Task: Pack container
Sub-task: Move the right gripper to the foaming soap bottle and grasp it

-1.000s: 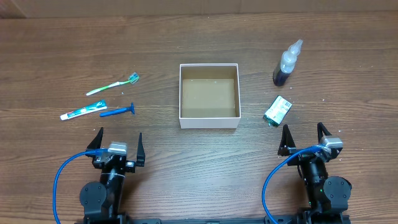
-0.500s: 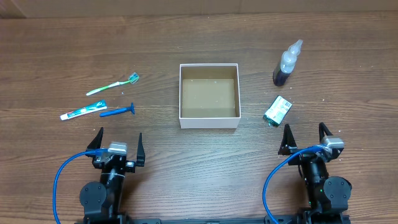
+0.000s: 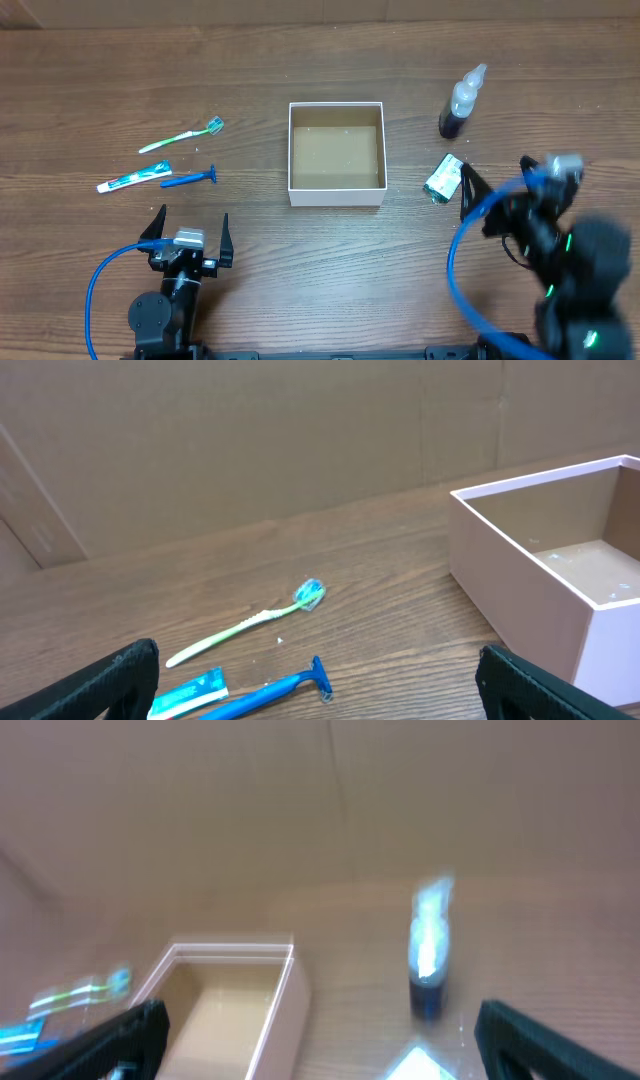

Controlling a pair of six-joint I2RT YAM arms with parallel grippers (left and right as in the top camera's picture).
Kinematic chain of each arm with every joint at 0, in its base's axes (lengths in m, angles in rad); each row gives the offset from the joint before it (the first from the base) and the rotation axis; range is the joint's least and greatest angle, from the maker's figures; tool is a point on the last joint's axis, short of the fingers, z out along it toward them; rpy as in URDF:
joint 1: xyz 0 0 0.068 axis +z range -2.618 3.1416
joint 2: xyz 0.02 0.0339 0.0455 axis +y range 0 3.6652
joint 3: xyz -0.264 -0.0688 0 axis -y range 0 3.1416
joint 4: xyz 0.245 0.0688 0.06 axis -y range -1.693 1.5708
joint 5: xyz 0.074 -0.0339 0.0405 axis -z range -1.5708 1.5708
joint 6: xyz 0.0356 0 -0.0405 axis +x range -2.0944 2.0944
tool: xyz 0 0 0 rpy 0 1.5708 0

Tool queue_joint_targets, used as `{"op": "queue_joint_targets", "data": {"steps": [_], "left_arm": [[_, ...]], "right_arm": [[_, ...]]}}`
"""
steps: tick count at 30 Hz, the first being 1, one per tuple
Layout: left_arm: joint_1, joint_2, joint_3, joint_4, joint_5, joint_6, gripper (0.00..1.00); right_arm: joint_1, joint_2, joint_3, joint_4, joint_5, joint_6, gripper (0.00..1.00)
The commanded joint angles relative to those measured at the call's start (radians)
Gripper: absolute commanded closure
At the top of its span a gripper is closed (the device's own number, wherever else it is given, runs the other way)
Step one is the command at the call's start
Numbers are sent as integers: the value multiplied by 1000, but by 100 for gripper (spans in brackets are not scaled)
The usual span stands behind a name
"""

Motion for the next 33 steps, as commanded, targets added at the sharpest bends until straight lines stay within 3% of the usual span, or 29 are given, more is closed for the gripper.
{"op": "queue_joint_targets", "data": {"steps": [1,4,6,15,26,33], "left_arm": [[6,-11,-4,1,-5,-7,0],[6,-11,-4,1,-5,-7,0],[6,-11,-4,1,-5,-7,0],[6,-11,-4,1,-5,-7,0],[6,-11,-4,1,-5,-7,0],[6,-11,-4,1,-5,-7,0]], "right_arm": [[-6,335,378,-240,-70,-11,0],[-6,577,636,-406,-112,29,0],[-6,671,684,-394,-107,-35,0],[-6,908,684,-219,223,-3,2],[-6,1155,684,-66,245,5,11],[-6,1218,682,-4,261,4,16]]}}
